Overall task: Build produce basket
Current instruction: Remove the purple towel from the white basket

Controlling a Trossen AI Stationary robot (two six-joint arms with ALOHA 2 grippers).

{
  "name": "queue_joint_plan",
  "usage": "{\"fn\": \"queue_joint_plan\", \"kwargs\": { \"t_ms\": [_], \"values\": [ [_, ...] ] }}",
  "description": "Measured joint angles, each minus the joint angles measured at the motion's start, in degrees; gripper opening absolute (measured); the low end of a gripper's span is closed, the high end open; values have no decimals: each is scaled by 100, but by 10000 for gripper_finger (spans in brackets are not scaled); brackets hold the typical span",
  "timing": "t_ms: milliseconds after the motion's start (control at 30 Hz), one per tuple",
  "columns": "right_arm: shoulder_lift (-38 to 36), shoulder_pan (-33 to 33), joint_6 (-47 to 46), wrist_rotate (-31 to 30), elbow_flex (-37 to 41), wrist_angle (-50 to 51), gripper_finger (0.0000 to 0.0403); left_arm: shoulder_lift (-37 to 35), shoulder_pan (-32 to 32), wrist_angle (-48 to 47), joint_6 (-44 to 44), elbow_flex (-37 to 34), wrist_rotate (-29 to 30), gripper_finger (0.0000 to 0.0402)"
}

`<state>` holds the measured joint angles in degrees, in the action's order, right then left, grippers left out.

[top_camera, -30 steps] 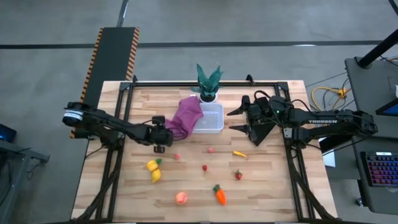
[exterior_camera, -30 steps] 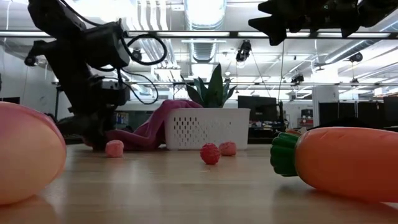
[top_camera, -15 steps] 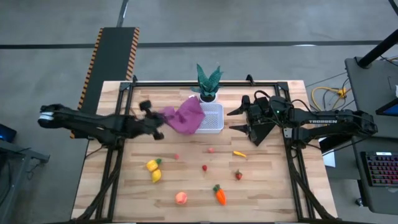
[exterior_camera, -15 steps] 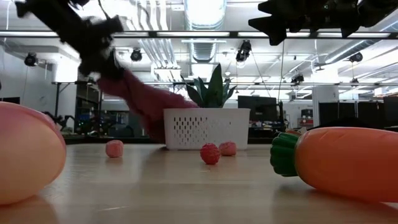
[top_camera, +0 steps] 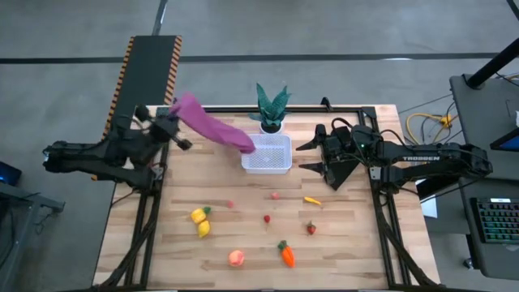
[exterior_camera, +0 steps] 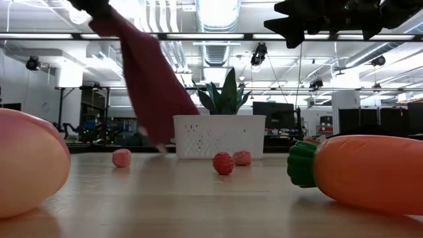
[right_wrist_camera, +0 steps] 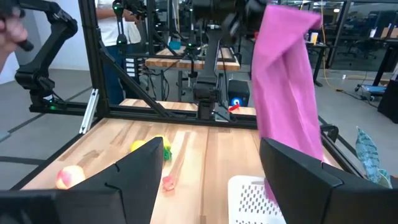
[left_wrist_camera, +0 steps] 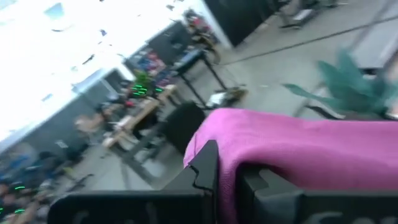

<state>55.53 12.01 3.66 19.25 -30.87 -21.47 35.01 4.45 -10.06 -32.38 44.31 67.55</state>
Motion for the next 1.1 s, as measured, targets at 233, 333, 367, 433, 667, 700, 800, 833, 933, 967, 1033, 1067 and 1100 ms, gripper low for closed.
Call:
{"fn": "queue_joint_plan", "kwargs": {
  "t_ms": [233,333,367,433,667,700,800,833,933,967,1033,1067,1100],
  "values": [
    [0,0,0,0,0,19,258,181,1,678,-1310,387,929,0],
    [0,0,0,0,0,20,258,150,0,652,-1495,410,1070,0],
    [0,2,0,-1,0,20,258,112,0,626,-1494,400,1066,0],
    [0,0,0,-2,0,20,258,70,0,547,-1438,297,1044,0],
    [0,1,0,-2,0,17,258,19,2,301,-442,-632,763,0],
    [0,2,0,-2,0,17,258,13,0,304,-255,-784,752,0],
    [0,1,0,-2,0,17,258,-130,-2,304,317,-1258,736,0],
    [0,0,0,-2,0,17,258,-180,-12,304,489,-1421,698,0],
    [0,0,1,-2,0,15,258,-323,-60,301,1012,-1937,507,0],
    [0,0,17,-2,0,15,258,-359,-86,299,1190,-2109,470,0],
    [0,0,73,-2,0,13,258,-413,-152,312,1521,-2427,450,0],
    [0,0,85,-4,0,13,258,-441,-168,306,1676,-2576,418,0],
    [0,0,87,-3,0,11,258,-470,-177,296,1785,-2697,320,0]
  ]
}}
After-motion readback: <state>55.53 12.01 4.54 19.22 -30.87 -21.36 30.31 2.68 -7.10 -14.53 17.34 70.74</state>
